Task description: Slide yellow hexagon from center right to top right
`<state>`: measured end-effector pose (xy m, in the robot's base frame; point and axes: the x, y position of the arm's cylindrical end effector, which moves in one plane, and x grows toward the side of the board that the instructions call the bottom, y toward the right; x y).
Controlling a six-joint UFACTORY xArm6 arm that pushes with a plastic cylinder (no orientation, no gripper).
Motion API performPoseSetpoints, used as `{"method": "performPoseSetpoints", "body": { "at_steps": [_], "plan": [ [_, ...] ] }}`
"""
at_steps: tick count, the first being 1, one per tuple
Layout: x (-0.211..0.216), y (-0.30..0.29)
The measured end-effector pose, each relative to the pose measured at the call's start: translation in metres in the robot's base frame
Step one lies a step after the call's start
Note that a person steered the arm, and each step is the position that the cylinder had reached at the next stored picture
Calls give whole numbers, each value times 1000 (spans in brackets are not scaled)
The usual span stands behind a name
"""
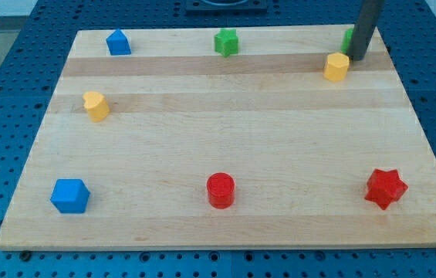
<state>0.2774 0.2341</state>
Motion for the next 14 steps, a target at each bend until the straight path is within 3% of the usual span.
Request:
{"method": "performPoseSetpoints", "body": {
  "at_steps": [3, 6, 8, 14],
  "plan": [
    [-16, 7],
    [61, 22],
    [85, -48],
    [27, -73]
  ]
}}
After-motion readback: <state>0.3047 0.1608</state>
